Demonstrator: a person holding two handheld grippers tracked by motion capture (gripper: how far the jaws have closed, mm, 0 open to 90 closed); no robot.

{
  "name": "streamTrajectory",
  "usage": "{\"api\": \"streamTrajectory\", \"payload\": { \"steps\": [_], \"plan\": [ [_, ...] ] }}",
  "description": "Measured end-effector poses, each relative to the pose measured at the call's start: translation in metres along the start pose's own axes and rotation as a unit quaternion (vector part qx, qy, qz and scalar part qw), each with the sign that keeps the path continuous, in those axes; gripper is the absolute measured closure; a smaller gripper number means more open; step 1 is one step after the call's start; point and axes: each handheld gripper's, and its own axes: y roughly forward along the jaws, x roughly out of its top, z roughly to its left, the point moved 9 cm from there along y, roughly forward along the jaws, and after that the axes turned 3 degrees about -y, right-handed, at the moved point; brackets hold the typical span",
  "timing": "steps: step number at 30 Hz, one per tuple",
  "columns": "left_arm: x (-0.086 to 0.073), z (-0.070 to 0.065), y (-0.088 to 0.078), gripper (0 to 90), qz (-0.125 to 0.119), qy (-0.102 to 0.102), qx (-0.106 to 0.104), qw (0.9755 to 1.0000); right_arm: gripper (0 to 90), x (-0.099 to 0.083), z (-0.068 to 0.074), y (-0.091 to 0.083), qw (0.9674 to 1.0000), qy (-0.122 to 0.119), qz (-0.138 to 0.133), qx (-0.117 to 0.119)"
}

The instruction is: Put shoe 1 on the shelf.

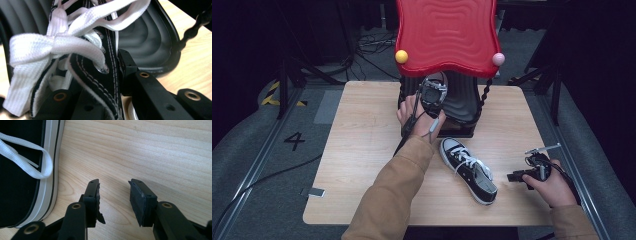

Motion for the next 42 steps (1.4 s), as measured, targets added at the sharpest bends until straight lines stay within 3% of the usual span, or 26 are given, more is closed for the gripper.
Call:
{"api": "streamTrajectory", "payload": {
  "steps": [3,4,7,12,14,15,20,23,25,29,32,38,42],
  "plan": [
    [0.005,0.003,0.004,83.6,-0.008,-0.002,0.010,0.9999,60.5,-0.001,0.002,-0.002,1.0000,-0.002,0.000,0.002],
    [0.007,0.005,0.006,83.2,-0.013,-0.015,0.006,0.9998,60.5,-0.001,0.004,-0.003,1.0000,-0.004,-0.002,0.002],
    [0.010,0.007,0.007,82.9,-0.016,-0.019,0.003,0.9997,60.4,0.002,0.008,-0.006,0.9999,-0.009,-0.009,0.005],
    [0.017,0.011,0.008,83.2,-0.026,-0.013,0.030,0.9991,60.4,0.000,0.007,-0.005,0.9999,-0.007,-0.007,0.007],
    [0.015,0.015,0.015,82.9,-0.019,-0.019,0.043,0.9987,60.5,-0.003,0.005,-0.003,1.0000,-0.005,-0.003,0.005],
    [0.014,0.014,0.018,82.5,-0.017,-0.055,0.042,0.9975,60.6,-0.004,0.005,-0.003,1.0000,-0.004,-0.002,0.004],
    [0.009,0.012,0.024,81.1,0.021,-0.053,0.047,0.9972,60.6,-0.005,0.006,-0.002,1.0000,-0.007,-0.001,0.005],
    [0.001,0.010,0.028,78.9,0.061,-0.062,0.019,0.9960,60.4,-0.005,0.006,-0.004,1.0000,-0.004,-0.004,0.005],
    [0.000,0.006,0.027,72.2,0.060,-0.057,0.009,0.9966,60.2,-0.005,0.006,-0.005,1.0000,-0.005,-0.005,0.004],
    [-0.004,0.001,0.022,61.0,0.082,-0.051,-0.016,0.9952,59.8,-0.005,0.006,-0.004,1.0000,-0.006,-0.004,0.004],
    [-0.005,0.000,0.015,56.5,0.079,-0.038,-0.029,0.9957,59.2,-0.004,0.007,-0.003,1.0000,-0.008,-0.002,0.004],
    [-0.009,0.000,-0.002,55.4,0.084,-0.048,-0.052,0.9940,59.0,-0.003,0.007,0.000,0.9999,-0.012,0.000,0.004],
    [-0.013,0.000,-0.022,55.0,0.080,-0.024,-0.074,0.9938,58.7,-0.001,0.008,0.002,0.9999,-0.016,0.002,0.005]
  ]
}}
